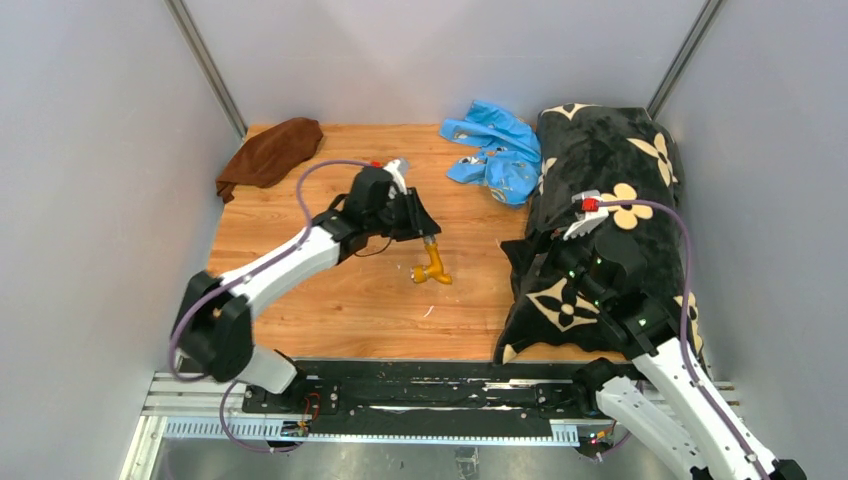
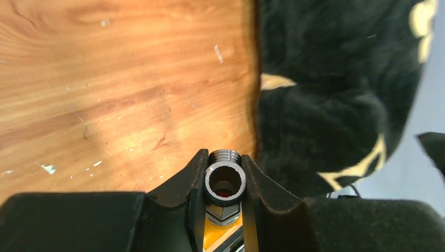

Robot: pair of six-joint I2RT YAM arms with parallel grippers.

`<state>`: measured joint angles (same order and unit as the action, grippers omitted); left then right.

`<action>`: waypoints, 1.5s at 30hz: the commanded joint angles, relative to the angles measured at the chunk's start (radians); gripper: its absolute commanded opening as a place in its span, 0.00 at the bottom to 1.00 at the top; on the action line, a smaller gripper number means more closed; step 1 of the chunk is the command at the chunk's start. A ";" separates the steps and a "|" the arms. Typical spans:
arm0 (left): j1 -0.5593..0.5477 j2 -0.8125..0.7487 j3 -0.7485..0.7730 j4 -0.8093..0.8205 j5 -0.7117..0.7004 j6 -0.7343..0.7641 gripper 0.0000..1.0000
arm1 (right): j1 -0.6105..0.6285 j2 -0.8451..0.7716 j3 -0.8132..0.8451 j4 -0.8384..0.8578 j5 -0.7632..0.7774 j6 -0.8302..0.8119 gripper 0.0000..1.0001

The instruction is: Install the water faucets

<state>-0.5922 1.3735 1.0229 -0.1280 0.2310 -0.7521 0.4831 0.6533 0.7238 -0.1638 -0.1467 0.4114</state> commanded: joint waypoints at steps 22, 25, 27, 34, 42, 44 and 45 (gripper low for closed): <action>-0.044 0.746 0.719 -0.349 0.085 0.215 0.99 | 0.012 -0.180 0.046 -0.411 0.346 -0.196 0.90; -0.044 0.740 0.819 -0.458 0.011 0.297 0.98 | 0.012 -0.195 0.061 -0.442 0.377 -0.207 0.91; -0.044 0.700 0.854 -0.507 -0.047 0.337 0.98 | 0.012 -0.202 0.077 -0.460 0.398 -0.222 0.91; -0.044 0.314 0.630 -0.443 -0.283 0.443 0.98 | 0.012 -0.163 0.157 -0.529 0.533 -0.214 0.93; -0.043 -0.285 0.077 -0.311 -0.555 0.415 0.98 | 0.012 0.021 0.353 -0.660 0.793 -0.159 0.93; -0.043 -0.398 0.008 -0.351 -0.598 0.376 0.98 | 0.012 0.051 0.371 -0.666 0.823 -0.168 0.93; -0.043 -0.447 -0.014 -0.374 -0.599 0.378 0.98 | 0.012 0.057 0.374 -0.664 0.835 -0.169 0.93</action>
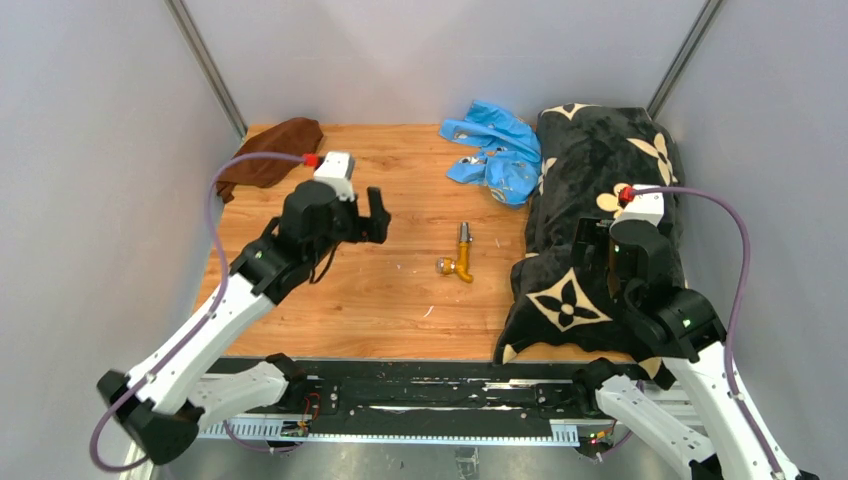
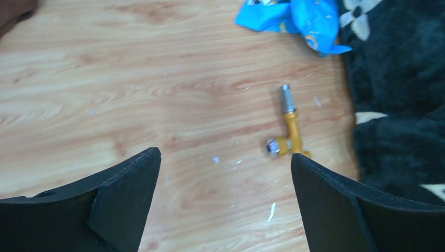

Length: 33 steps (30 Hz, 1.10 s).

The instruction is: Install the water faucets

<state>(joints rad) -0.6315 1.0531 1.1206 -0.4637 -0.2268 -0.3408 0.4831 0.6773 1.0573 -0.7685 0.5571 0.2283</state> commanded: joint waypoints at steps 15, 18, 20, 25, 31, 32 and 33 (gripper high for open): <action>-0.004 -0.370 -0.217 -0.168 -0.256 -0.093 0.98 | 0.012 0.050 0.059 -0.010 0.118 0.052 0.93; -0.004 -0.372 -0.217 -0.158 -0.273 -0.094 0.98 | 0.013 0.049 0.064 -0.010 0.123 0.051 0.93; -0.004 -0.373 -0.217 -0.148 -0.272 -0.089 0.98 | 0.012 0.050 0.070 -0.010 0.120 0.051 0.93; -0.004 -0.386 -0.248 -0.084 -0.250 -0.087 0.98 | 0.012 0.053 0.078 -0.006 0.113 0.056 0.93; -0.004 -0.389 -0.254 -0.014 -0.193 -0.096 0.98 | 0.012 0.057 0.087 -0.002 0.106 0.053 0.93; -0.004 -0.388 -0.249 -0.012 -0.188 -0.095 0.98 | 0.012 0.057 0.085 -0.003 0.104 0.055 0.93; -0.004 -0.386 -0.244 -0.012 -0.183 -0.092 0.98 | 0.012 0.056 0.084 -0.001 0.101 0.057 0.93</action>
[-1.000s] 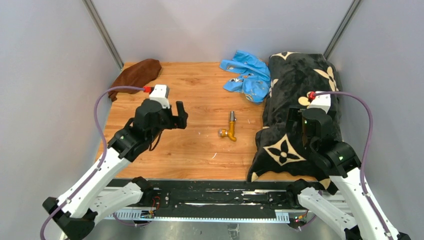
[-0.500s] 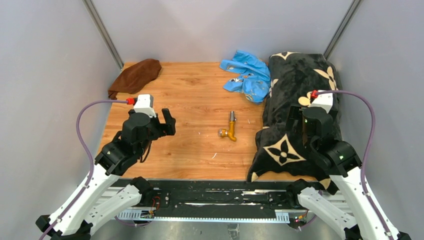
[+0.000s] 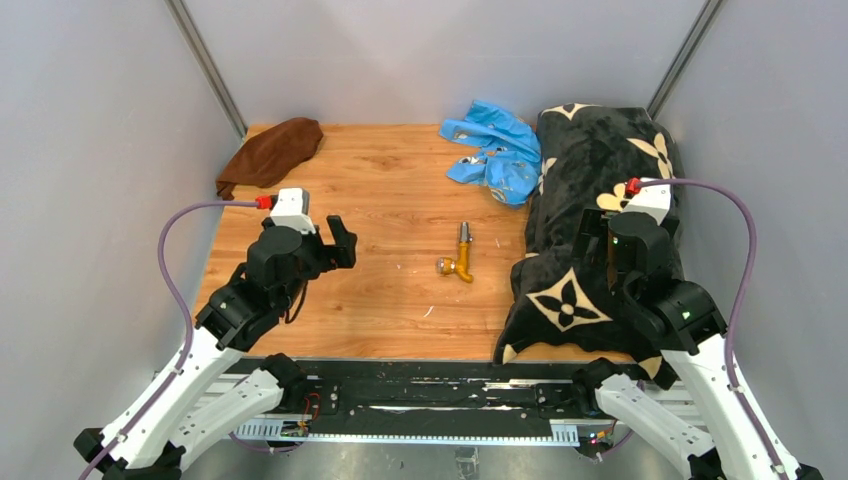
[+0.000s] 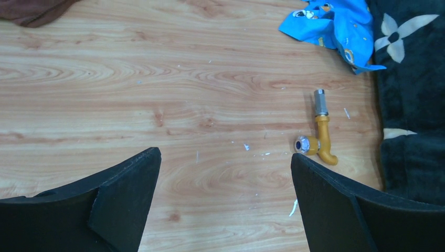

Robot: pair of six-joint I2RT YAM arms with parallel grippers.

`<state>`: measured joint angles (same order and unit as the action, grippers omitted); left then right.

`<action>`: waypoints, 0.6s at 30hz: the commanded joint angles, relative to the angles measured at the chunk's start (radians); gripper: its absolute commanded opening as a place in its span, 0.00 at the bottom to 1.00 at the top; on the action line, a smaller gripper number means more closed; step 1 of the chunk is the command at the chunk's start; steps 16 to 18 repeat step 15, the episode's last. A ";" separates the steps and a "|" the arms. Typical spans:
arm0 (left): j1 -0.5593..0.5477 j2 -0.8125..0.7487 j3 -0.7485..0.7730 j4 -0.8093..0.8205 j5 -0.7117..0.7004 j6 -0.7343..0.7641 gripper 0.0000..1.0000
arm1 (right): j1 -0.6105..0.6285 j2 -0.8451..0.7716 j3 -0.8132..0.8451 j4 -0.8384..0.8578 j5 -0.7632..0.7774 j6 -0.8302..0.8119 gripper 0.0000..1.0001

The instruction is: Install the water faucets

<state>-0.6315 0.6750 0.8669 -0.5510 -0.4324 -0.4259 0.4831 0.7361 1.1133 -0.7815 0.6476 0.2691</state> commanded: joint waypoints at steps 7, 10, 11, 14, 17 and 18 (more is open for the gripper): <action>-0.004 -0.007 0.046 0.068 0.037 0.027 0.98 | 0.012 -0.011 0.011 0.040 -0.032 0.014 0.93; -0.004 -0.001 0.059 0.066 0.051 0.034 0.98 | 0.012 -0.013 0.010 0.047 -0.035 0.009 0.93; -0.004 0.001 0.063 0.068 0.056 0.034 0.98 | 0.012 -0.013 0.013 0.047 -0.035 0.010 0.93; -0.004 0.003 0.072 0.076 0.064 0.037 0.98 | 0.012 -0.015 0.011 0.053 -0.032 0.010 0.93; -0.004 0.003 0.076 0.079 0.068 0.038 0.98 | 0.012 -0.015 0.013 0.052 -0.027 0.010 0.94; -0.004 0.003 0.076 0.079 0.068 0.038 0.98 | 0.012 -0.015 0.013 0.052 -0.027 0.010 0.94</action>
